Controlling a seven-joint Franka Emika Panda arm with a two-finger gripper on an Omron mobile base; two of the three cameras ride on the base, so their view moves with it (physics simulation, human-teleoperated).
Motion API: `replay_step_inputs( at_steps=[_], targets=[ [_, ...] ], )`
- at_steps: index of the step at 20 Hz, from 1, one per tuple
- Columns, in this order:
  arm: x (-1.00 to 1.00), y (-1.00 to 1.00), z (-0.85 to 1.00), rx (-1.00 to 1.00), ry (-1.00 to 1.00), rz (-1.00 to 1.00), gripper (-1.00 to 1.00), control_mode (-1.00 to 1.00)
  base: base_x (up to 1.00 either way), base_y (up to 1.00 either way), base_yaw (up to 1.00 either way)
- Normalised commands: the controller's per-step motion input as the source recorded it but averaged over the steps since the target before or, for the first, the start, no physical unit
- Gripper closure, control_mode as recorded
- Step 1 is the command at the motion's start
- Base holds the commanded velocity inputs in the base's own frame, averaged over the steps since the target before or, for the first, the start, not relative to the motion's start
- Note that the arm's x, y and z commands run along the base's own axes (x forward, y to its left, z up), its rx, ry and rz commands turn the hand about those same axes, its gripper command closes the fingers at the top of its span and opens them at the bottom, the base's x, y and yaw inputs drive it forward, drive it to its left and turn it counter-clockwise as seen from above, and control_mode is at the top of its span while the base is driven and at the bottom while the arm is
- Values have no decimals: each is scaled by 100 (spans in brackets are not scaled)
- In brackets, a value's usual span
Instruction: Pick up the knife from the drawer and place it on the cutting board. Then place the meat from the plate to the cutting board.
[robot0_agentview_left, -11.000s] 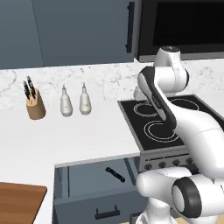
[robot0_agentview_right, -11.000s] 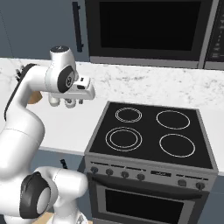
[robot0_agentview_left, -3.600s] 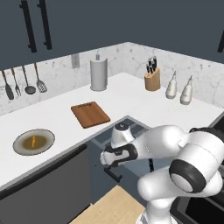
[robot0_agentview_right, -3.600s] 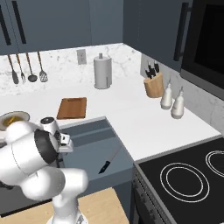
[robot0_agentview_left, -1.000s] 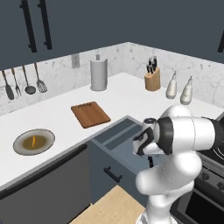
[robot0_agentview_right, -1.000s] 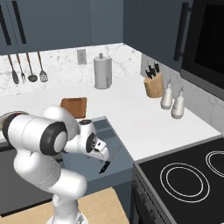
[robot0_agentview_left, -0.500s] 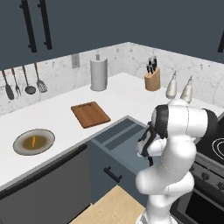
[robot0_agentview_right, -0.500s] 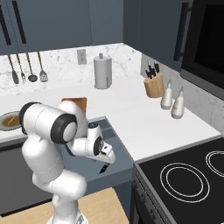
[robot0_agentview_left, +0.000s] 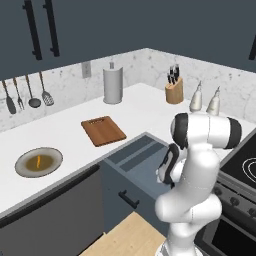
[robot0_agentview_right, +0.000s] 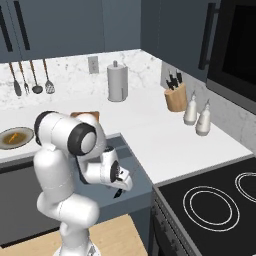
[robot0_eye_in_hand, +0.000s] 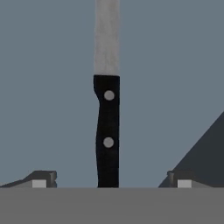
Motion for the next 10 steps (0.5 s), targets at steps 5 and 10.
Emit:
replay_step_inputs(
  at_steps=[5,10],
  targets=[
    [13,0,-10,0,0,0,-100,-100,0,0,0],
    [6,0,-3,0,0,0,-100,-100,0,0,0]
  ],
)
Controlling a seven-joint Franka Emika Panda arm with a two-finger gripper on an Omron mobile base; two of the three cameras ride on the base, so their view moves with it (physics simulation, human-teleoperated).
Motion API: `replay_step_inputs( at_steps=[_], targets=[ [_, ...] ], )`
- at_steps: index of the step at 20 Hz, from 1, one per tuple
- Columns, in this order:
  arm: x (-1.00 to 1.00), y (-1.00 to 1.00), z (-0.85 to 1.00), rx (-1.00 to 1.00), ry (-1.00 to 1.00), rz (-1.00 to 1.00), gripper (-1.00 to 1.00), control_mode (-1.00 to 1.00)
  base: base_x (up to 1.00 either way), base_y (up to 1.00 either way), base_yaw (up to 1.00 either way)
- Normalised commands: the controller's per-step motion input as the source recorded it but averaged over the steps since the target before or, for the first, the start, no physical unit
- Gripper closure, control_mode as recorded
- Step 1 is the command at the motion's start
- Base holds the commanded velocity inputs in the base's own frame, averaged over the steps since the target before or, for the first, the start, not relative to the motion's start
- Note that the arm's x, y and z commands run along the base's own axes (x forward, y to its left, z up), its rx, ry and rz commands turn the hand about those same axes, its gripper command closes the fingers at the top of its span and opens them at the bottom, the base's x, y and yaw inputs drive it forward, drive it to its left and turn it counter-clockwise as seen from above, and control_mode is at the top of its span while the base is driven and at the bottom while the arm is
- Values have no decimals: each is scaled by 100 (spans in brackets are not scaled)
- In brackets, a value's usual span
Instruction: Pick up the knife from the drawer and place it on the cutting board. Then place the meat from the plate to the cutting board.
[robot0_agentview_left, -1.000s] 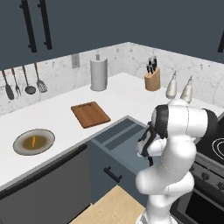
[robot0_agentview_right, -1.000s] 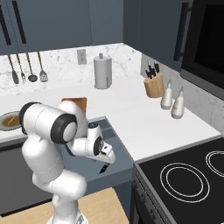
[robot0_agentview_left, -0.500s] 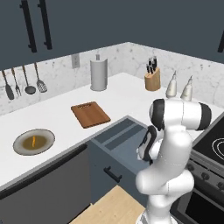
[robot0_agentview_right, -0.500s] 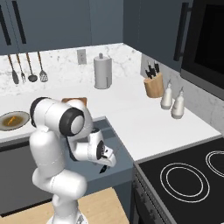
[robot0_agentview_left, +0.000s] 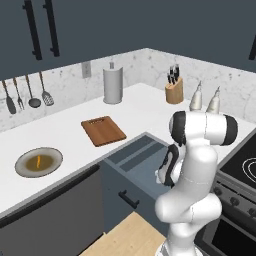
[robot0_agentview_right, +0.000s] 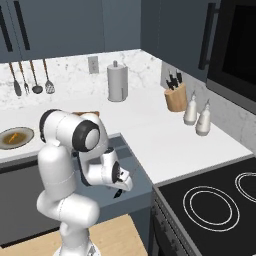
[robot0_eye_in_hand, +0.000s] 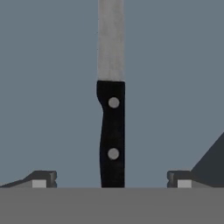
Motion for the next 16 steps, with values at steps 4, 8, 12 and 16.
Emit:
replay_step_inputs(
  at_steps=[4,8,12,16],
  targets=[
    [3,0,-11,0,-1,1,-100,-100,0,0,0],
    [1,0,-14,0,-2,2,-100,-100,0,0,0],
    [1,0,-16,0,-4,2,-100,-100,0,0,0],
    [0,0,-22,0,-5,2,-100,-100,0,0,0]
  ],
)
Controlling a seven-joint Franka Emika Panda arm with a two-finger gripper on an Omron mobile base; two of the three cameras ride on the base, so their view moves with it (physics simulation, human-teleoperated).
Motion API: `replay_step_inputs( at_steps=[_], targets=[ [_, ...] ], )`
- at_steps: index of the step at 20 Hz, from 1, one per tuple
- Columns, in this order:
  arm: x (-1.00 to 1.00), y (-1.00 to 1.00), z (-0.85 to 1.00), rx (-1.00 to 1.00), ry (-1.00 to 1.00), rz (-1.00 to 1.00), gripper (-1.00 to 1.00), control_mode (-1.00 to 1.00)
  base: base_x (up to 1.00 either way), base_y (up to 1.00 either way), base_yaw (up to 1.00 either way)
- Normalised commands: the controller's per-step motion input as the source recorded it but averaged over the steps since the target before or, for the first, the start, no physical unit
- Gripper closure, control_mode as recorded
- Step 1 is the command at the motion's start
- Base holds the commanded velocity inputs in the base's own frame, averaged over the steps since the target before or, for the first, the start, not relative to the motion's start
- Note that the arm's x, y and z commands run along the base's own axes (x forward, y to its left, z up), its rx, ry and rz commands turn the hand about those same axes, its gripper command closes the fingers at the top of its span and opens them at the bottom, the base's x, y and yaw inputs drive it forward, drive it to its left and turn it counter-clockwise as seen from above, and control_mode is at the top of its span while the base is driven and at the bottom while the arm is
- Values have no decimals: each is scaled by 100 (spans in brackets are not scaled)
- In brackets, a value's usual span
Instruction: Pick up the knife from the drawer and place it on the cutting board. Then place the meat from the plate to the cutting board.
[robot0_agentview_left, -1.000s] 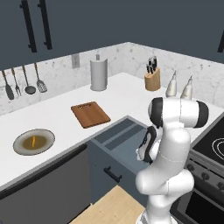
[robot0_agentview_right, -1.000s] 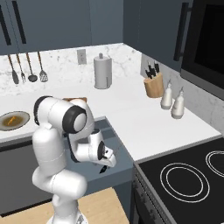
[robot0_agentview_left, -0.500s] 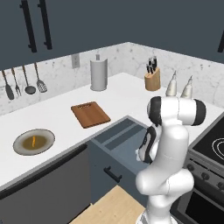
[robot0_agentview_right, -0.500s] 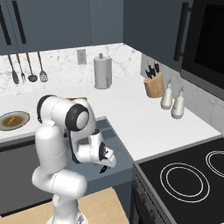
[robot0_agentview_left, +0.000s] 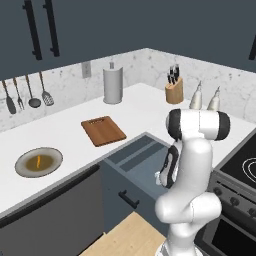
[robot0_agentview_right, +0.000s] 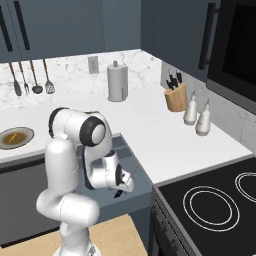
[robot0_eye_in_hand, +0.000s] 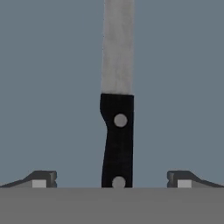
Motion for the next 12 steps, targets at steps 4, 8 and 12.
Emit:
replay_step_inputs(
  at_steps=[4,8,12],
  targets=[
    [0,0,-31,1,-7,1,-100,-100,0,0,0],
    [0,0,-33,3,-8,0,-100,-100,0,0,0],
    [0,0,-31,3,-7,0,100,-100,0,0,0]
  ],
)
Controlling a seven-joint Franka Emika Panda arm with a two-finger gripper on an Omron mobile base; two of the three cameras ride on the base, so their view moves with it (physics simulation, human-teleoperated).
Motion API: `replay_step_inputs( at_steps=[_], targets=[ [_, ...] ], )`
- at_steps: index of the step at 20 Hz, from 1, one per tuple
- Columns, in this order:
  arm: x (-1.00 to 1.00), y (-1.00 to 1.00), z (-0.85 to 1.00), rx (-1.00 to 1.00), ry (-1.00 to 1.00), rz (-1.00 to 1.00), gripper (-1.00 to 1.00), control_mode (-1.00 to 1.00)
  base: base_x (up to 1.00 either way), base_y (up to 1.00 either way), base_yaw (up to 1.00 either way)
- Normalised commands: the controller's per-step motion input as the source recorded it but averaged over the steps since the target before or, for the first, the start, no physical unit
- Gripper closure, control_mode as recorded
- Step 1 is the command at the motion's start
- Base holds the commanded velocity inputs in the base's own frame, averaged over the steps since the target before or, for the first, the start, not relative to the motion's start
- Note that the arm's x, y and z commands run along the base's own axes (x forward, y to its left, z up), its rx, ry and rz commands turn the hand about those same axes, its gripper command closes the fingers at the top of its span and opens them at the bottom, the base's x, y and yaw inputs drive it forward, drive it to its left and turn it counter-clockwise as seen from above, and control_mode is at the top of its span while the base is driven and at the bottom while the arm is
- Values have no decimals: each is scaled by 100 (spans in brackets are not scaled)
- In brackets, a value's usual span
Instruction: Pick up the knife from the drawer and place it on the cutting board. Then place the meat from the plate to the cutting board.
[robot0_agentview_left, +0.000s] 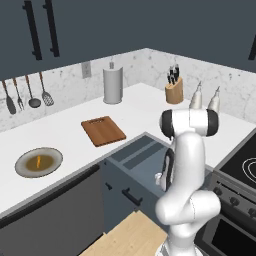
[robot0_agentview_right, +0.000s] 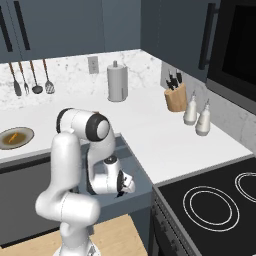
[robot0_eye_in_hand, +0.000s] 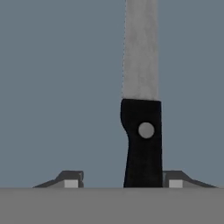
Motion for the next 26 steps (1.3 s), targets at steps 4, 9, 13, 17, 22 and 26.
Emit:
replay_step_inputs(
  at_steps=[4,9,13,17,22,26],
  targets=[
    [0,0,-8,0,-1,0,100,-100,0,0,0],
    [0,4,0,0,0,0,100,-100,0,0,0],
    [2,10,29,0,0,0,100,-100,0,0,0],
    [8,5,63,3,7,0,100,-100,0,0,0],
    [0,12,60,14,25,0,100,-100,0,0,0],
    [3,16,77,6,33,0,100,-100,0,0,0]
  ],
)
